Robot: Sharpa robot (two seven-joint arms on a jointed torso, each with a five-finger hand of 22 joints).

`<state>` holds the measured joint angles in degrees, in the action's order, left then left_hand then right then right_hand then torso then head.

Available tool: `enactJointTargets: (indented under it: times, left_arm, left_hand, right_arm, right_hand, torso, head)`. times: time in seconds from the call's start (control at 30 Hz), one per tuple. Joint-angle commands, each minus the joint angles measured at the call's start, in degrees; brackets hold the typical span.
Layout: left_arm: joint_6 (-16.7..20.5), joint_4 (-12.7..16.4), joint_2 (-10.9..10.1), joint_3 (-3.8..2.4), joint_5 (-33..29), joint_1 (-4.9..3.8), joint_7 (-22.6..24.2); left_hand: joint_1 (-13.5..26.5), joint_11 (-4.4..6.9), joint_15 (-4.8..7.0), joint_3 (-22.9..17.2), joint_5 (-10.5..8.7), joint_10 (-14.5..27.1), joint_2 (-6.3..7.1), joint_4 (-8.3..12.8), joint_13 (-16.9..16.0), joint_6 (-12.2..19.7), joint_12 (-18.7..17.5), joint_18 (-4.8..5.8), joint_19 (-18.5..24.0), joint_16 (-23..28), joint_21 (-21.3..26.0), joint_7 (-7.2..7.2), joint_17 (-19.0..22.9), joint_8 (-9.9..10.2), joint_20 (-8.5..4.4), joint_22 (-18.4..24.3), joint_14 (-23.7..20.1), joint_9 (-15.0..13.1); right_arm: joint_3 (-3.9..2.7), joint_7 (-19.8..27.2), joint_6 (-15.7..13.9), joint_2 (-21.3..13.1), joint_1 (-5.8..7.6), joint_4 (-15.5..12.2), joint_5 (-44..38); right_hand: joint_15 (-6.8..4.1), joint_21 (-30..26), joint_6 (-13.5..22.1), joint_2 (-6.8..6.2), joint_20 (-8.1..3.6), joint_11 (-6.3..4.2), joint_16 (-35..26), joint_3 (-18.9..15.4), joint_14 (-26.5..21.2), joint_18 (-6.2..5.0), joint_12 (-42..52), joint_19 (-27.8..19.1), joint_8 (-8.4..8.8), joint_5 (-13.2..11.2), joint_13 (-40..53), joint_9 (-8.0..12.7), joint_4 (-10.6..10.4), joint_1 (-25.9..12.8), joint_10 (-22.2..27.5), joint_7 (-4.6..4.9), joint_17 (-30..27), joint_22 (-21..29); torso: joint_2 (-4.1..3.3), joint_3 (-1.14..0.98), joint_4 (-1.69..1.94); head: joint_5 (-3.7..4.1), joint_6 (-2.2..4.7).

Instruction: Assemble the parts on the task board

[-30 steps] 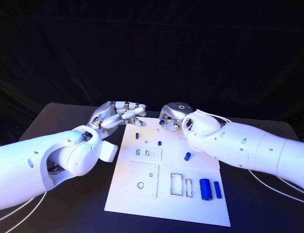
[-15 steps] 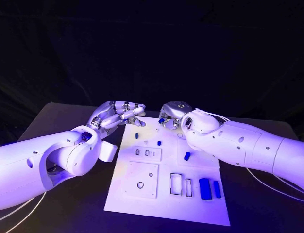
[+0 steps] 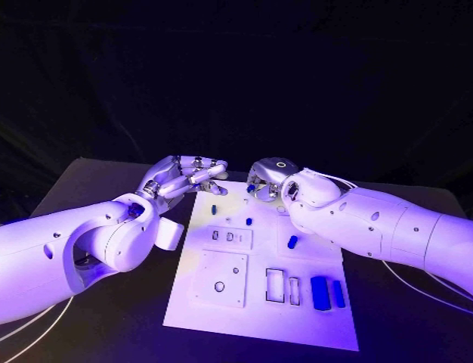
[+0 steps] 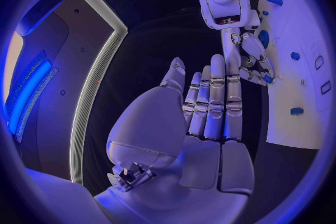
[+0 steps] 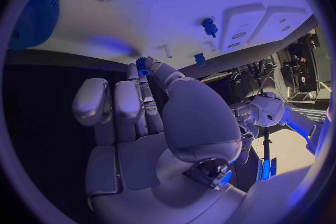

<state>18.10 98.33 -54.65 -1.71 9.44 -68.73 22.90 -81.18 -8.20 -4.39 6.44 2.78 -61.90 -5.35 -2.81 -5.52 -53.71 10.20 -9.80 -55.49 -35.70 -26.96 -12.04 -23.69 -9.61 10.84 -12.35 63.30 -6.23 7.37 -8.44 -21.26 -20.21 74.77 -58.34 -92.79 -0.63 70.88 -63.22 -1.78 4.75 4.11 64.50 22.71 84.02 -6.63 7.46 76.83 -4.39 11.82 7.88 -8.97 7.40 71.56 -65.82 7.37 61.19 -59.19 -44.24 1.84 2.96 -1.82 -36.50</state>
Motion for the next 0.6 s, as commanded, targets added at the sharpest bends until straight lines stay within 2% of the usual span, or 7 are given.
enactJointTargets:
  times: [0.03,0.1,0.13,0.2,0.27,0.47,0.6]
  left_arm:
    - [-1.02,0.06,0.03,-0.04,-0.09,-0.07,0.3]
    - [-1.02,0.06,0.02,-0.04,-0.09,-0.08,0.29]
    - [-1.02,0.06,0.01,-0.04,-0.09,-0.08,0.29]
    - [-1.03,0.06,0.0,-0.04,-0.09,-0.08,0.27]
    - [-1.03,0.04,0.0,-0.04,-0.09,-0.08,0.26]
    - [-1.05,-0.16,-0.03,-0.04,-0.07,-0.09,0.21]
    - [-1.06,-0.42,-0.01,-0.04,-0.01,-0.1,0.17]
  left_hand:
    - [-0.12,0.01,-0.01,0.1,0.06,0.29,-0.58,0.15,0.03,0.43,-0.32,-0.41,0.38,0.18,0.2,-0.07,-0.02,0.33,-0.05,0.09,-0.53,0.06]
    - [-0.12,0.01,-0.01,0.1,0.06,0.29,-0.58,0.15,0.03,0.43,-0.32,-0.41,0.38,0.18,0.2,-0.07,-0.02,0.33,-0.05,0.09,-0.53,0.06]
    - [-0.12,0.01,-0.01,0.1,0.06,0.29,-0.58,0.15,0.03,0.43,-0.32,-0.41,0.38,0.18,0.2,-0.07,-0.02,0.33,-0.05,0.09,-0.53,0.06]
    - [-0.12,0.01,-0.01,0.1,0.06,0.29,-0.58,0.15,0.03,0.43,-0.32,-0.41,0.38,0.18,0.2,-0.07,-0.02,0.33,-0.05,0.09,-0.53,0.06]
    - [-0.12,0.01,-0.01,0.1,0.06,0.29,-0.58,0.15,0.03,0.43,-0.32,-0.41,0.38,0.18,0.2,-0.07,-0.02,0.33,-0.05,0.09,-0.53,0.06]
    - [-0.22,-0.02,-0.04,0.08,0.05,0.35,-0.64,0.24,0.01,0.47,-0.33,-0.43,0.51,0.25,0.26,-0.1,-0.01,0.37,0.02,0.13,-0.66,0.06]
    - [-0.22,-0.02,-0.04,0.08,0.05,0.35,-0.64,0.24,0.01,0.47,-0.33,-0.43,0.51,0.25,0.26,-0.1,-0.01,0.37,0.02,0.13,-0.66,0.06]
  right_arm:
    - [0.04,-0.05,0.87,-0.14,-0.06,-0.23,-0.05]
    - [0.04,-0.09,0.6,-0.16,-0.06,-0.19,0.02]
    - [0.04,-0.11,0.34,-0.16,-0.06,-0.12,0.11]
    - [0.04,-0.14,-0.22,-0.18,-0.06,-0.01,0.26]
    - [0.04,-0.23,-0.83,-0.24,-0.06,0.03,0.38]
    - [0.04,-0.41,-2.38,-1.41,-0.04,-1.16,0.55]
    - [-0.13,-0.45,-3.37,-4.84,0.09,-5.02,1.66]
  right_hand:
    - [0.16,-0.4,0.16,-0.82,0.14,0.11,0.28,0.0,1.7,0.75,-0.47,-0.61,-0.01,-0.25,-0.01,-0.12,-0.59,-0.03,0.54,-0.12,0.04,0.35]
    - [0.4,-1.02,1.17,-1.31,0.27,0.4,0.25,-0.01,1.64,0.61,-0.94,-1.12,0.49,-0.52,-0.21,0.03,-0.85,-0.25,1.42,0.22,-0.08,1.2]
    - [0.82,-2.21,3.19,-1.97,0.51,0.92,-0.67,-0.14,1.31,0.34,-1.71,-2.07,0.93,-1.51,-0.54,0.43,-1.14,-0.57,2.95,0.86,-1.12,2.86]
    - [1.33,-3.89,6.98,-2.85,0.94,1.63,-2.18,-0.39,0.68,-0.03,-2.69,-3.4,0.88,-2.71,-1.01,1.23,-1.37,-0.61,5.24,1.5,-2.78,5.08]
    - [2.02,-7.2,12.79,-3.69,1.57,2.3,-5.56,-1.33,-0.84,-0.83,-3.59,-5.96,0.83,-2.66,-1.69,2.46,-1.76,-0.3,8.78,0.96,-6.36,9.31]
    - [2.33,-9.25,13.82,-4.07,2.22,2.79,-7.4,-3.22,-1.65,-1.32,-2.88,-7.21,0.61,-1.77,-2.13,2.51,-2.46,0.58,11.16,0.71,-8.63,11.43]
    - [1.65,-9.43,11.81,-3.6,1.81,1.84,-7.78,-3.78,-1.51,-1.4,-0.92,-6.92,-0.02,-1.15,-1.9,1.99,-3.03,1.17,9.39,0.41,-9.34,11.25]
  torso:
    - [-0.01,-0.01,-0.09]
    - [-0.01,-0.01,-0.1]
    - [-0.01,0.0,-0.1]
    - [0.0,0.02,-0.06]
    - [-0.01,0.03,-0.03]
    - [0.07,0.01,-0.03]
    - [0.25,0.1,-0.15]
  head:
    - [-0.07,0.08]
    - [-0.06,0.12]
    - [-0.05,0.17]
    - [0.01,0.23]
    - [0.04,0.22]
    - [-0.08,0.16]
    - [0.29,0.41]
